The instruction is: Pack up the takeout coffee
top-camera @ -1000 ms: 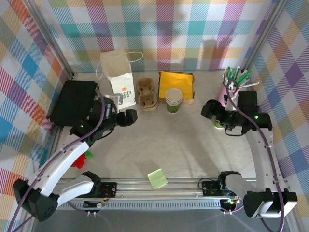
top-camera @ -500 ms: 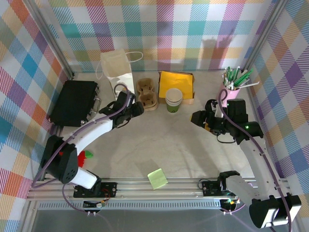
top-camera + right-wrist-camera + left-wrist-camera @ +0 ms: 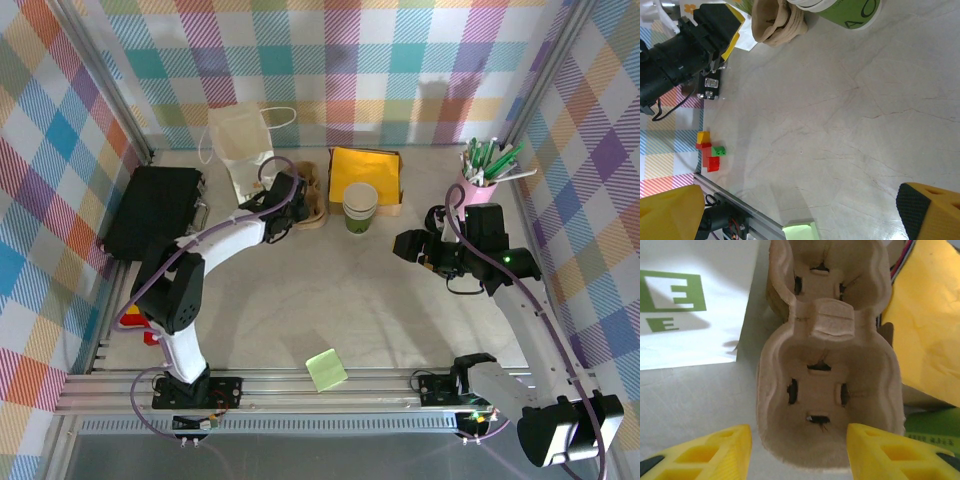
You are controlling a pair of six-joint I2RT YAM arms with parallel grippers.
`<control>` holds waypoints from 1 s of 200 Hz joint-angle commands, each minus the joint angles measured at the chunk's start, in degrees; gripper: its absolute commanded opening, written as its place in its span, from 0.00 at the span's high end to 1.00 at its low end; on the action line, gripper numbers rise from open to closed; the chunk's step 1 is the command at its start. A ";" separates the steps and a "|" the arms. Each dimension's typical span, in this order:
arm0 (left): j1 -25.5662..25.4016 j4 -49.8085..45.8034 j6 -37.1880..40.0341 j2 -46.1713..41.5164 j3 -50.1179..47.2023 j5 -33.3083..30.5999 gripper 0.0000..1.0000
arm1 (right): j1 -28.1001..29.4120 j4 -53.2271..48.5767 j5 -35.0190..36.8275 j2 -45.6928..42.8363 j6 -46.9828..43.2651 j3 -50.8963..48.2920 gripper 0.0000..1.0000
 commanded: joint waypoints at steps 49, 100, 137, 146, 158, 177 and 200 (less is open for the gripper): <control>-0.48 -1.72 0.00 6.10 4.62 -5.34 0.48 | 0.32 -0.92 0.98 0.72 -1.92 0.22 0.01; -0.48 -1.43 0.48 8.11 5.14 -5.52 0.58 | 0.32 -1.11 1.25 1.58 -2.25 0.24 0.01; -0.39 -1.27 0.94 8.43 5.41 -5.63 0.66 | 0.28 -0.87 1.24 2.21 -2.21 0.30 0.01; -0.39 -1.44 1.05 8.42 5.63 -5.68 0.67 | 0.31 -0.87 1.24 2.22 -2.22 0.30 0.01; -0.39 -1.62 1.29 8.32 5.79 -5.79 0.68 | 0.32 -0.79 1.24 2.22 -2.21 0.22 0.01; -0.35 -1.81 1.58 8.12 5.85 -6.00 0.70 | 0.32 -0.87 1.42 2.31 -2.32 0.13 0.01; -0.39 -1.82 1.94 7.82 5.98 -5.90 0.72 | 0.32 -0.70 1.42 2.39 -2.38 0.08 0.01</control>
